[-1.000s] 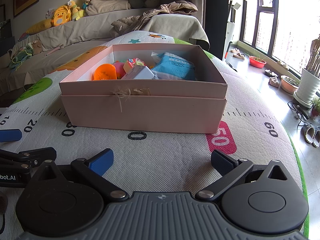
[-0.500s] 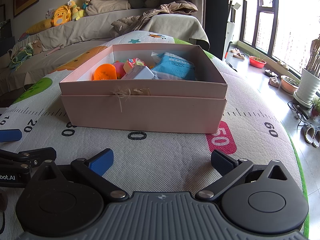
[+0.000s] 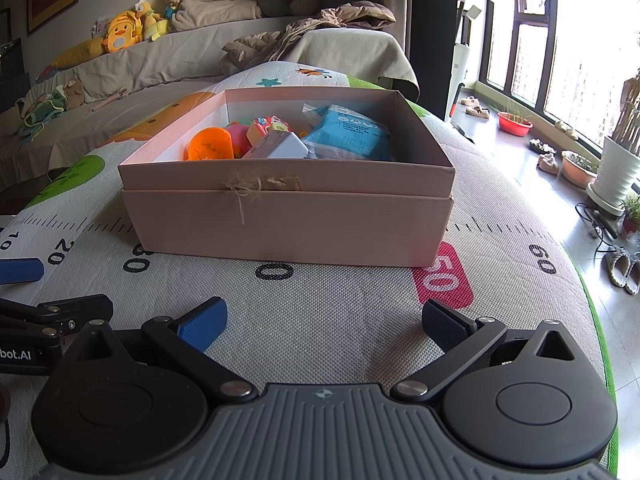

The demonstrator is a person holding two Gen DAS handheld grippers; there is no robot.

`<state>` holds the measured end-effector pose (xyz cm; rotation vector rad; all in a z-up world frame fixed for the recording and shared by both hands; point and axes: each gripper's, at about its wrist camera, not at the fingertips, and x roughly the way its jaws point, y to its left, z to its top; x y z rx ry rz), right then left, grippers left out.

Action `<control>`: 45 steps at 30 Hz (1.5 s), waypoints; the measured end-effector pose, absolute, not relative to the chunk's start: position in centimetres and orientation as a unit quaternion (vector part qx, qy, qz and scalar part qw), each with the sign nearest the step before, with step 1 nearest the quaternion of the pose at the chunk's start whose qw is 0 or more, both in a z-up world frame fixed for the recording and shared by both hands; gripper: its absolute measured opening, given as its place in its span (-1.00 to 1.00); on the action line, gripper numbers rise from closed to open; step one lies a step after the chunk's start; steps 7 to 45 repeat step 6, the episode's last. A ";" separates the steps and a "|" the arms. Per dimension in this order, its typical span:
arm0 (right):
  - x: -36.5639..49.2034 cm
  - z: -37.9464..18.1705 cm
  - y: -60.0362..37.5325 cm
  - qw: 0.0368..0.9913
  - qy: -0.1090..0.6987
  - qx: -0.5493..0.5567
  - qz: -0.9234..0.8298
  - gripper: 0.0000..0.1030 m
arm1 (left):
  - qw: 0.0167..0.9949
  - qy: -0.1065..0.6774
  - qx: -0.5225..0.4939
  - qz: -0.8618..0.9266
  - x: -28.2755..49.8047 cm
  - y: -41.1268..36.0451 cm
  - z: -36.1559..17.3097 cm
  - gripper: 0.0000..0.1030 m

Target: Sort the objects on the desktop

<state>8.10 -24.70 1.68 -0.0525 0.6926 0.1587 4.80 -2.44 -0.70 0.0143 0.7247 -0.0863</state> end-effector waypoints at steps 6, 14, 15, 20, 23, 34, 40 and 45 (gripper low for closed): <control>8.1 1.7 -24.7 0.937 0.339 -0.026 0.078 1.00 | 0.932 0.359 0.011 -0.043 4.9 -2.5 -0.7 1.00; 8.1 1.7 -24.7 0.937 0.339 -0.026 0.078 1.00 | 0.932 0.359 0.011 -0.043 4.9 -2.5 -0.7 1.00; 8.1 1.7 -24.7 0.937 0.339 -0.026 0.078 1.00 | 0.932 0.359 0.011 -0.043 4.9 -2.5 -0.7 1.00; 8.1 1.7 -24.7 0.937 0.339 -0.026 0.078 1.00 | 0.932 0.359 0.011 -0.043 4.9 -2.5 -0.7 1.00; 8.1 1.7 -24.7 0.937 0.339 -0.026 0.078 1.00 | 0.932 0.359 0.011 -0.043 4.9 -2.5 -0.7 1.00; 8.1 1.7 -24.7 0.937 0.339 -0.026 0.078 1.00 | 0.932 0.359 0.011 -0.043 4.9 -2.5 -0.7 1.00; 8.1 1.7 -24.7 0.937 0.339 -0.026 0.078 1.00 | 0.932 0.359 0.011 -0.043 4.9 -2.5 -0.7 1.00; 8.1 1.7 -24.7 0.937 0.339 -0.026 0.078 1.00 | 0.932 0.359 0.011 -0.043 4.9 -2.5 -0.7 1.00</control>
